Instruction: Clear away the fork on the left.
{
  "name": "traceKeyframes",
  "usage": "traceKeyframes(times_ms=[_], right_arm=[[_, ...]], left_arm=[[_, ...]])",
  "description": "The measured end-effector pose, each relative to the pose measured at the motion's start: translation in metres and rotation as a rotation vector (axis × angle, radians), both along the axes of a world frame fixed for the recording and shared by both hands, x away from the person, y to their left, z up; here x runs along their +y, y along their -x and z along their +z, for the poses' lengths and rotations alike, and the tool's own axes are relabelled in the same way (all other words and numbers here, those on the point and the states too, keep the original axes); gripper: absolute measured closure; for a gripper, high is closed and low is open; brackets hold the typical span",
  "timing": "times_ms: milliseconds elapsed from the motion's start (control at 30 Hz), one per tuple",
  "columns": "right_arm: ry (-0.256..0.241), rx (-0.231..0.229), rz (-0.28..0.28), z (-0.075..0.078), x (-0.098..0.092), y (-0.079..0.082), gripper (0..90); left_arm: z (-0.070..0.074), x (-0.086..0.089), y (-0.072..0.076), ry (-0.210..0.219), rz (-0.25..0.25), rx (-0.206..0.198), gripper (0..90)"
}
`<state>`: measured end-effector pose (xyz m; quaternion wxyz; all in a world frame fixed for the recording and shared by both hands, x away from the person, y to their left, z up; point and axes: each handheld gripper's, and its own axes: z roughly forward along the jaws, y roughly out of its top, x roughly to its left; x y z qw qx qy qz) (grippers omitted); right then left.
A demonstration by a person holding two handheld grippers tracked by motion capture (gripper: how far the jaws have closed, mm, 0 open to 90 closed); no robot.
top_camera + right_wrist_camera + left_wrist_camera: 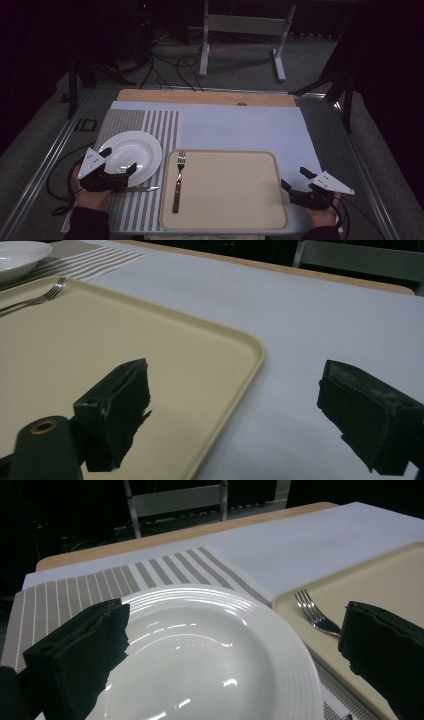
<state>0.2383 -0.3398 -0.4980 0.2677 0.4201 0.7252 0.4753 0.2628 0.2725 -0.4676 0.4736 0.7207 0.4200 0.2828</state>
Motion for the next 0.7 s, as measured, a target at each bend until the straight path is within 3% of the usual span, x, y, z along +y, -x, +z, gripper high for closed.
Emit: traceKeyframes(times_ms=[333, 467, 700], right_arm=[[-0.002, -0.044, 0.017, 0.0032, -0.0021, -0.0039, 8.3], [0.003, -0.037, 0.03, 0.0013, -0.0027, -0.0058, 7.8], [-0.002, -0.029, 0.03, 0.0, -0.0031, -0.0063, 7.8]], left_arm=[[-0.0079, -0.0021, 0.006, -0.044, -0.025, -0.024, 0.0], [-0.008, -0.0036, 0.0076, -0.028, -0.041, -0.034, 0.0], [-0.0093, -0.0065, 0.0071, -0.039, -0.046, -0.033, 0.0]])
